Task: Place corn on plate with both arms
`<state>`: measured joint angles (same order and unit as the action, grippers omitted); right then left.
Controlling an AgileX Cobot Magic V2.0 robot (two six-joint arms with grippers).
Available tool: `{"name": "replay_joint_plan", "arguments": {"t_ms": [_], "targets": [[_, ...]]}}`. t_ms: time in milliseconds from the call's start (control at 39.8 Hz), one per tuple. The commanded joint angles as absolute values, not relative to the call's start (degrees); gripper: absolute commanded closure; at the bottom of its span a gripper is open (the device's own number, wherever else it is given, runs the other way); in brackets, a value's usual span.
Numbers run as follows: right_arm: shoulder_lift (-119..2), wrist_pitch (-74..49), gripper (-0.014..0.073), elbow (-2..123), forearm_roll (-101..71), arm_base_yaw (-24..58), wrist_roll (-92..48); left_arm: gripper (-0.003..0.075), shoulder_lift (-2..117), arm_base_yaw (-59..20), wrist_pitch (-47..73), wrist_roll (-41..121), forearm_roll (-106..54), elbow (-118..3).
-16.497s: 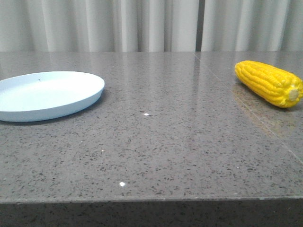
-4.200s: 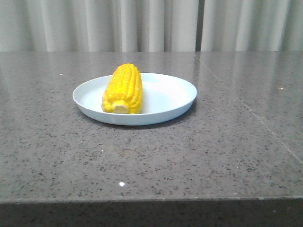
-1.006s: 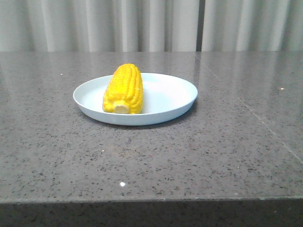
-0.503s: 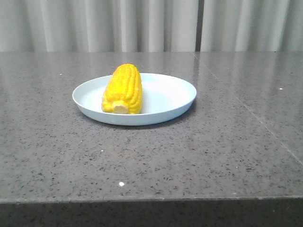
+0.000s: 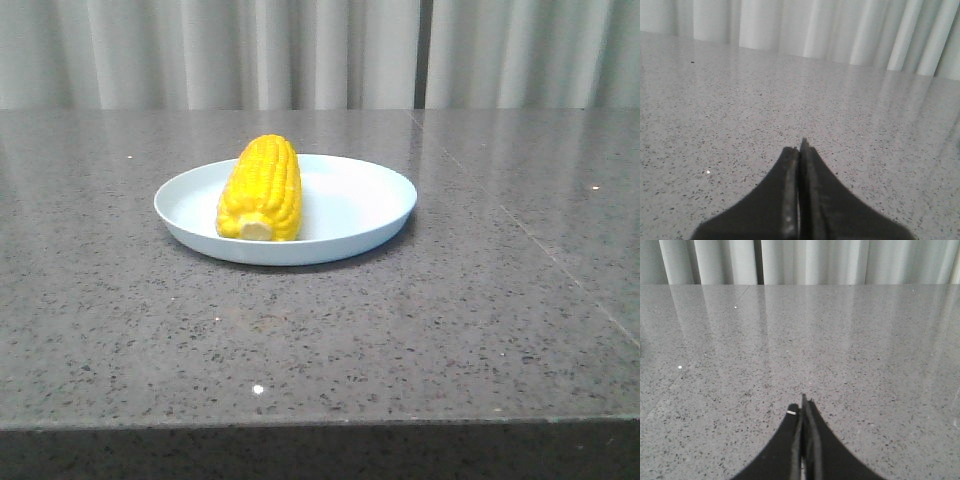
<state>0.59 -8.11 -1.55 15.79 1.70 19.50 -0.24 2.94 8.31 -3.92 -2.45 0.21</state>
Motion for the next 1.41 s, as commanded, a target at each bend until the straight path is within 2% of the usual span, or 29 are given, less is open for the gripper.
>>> {"name": "replay_joint_plan", "arguments": {"t_ms": [0, 151, 302, 453, 1383], "targets": [[1.50, -4.26, 0.0708, -1.26, 16.02, 1.33, 19.50, 0.0741, -1.48, 3.00, 3.31, -4.50, -2.85, 0.45], [1.50, -4.75, 0.0708, -1.26, 13.31, 1.33, 18.46, 0.0741, -1.48, 3.00, 3.31, -4.50, -2.85, 0.45], [1.50, -7.60, 0.0708, -1.26, 0.39, 1.33, 5.15, 0.0741, -1.48, 3.00, 3.31, -4.50, -2.85, 0.45], [1.50, -7.89, 0.0708, -1.26, -3.68, 1.33, -3.74, 0.0741, -1.48, 3.00, 3.31, -4.50, -2.85, 0.45], [1.50, -7.93, 0.0708, -1.26, -4.13, 1.33, -3.81, 0.0741, -1.48, 3.00, 3.31, -4.50, -2.85, 0.45]]}}
